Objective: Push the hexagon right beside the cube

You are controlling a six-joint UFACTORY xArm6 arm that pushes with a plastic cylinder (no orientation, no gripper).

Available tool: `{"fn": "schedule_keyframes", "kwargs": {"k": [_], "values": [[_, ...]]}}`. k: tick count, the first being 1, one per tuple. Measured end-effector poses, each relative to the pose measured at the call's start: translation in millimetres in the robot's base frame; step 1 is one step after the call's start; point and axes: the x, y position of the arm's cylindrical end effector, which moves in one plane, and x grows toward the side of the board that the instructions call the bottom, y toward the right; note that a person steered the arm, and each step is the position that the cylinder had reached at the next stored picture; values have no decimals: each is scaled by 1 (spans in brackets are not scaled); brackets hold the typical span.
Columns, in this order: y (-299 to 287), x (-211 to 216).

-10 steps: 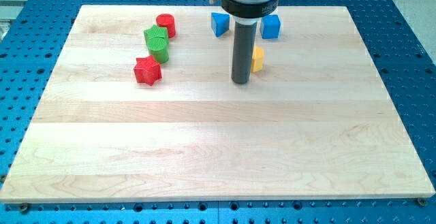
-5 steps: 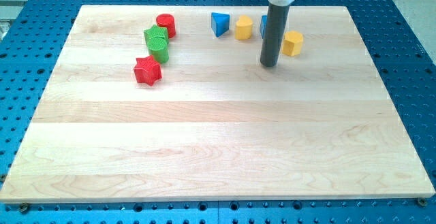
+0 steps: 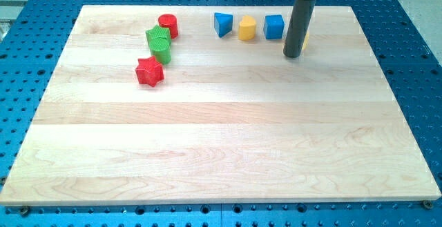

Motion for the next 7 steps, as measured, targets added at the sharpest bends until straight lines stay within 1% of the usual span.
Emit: {"fn": "schedule_keyframes", "kwargs": {"k": [1, 3, 4, 5, 6, 7], "values": [[0, 0], [53, -24], [73, -24], [78, -24], [61, -24], [27, -24]]}}
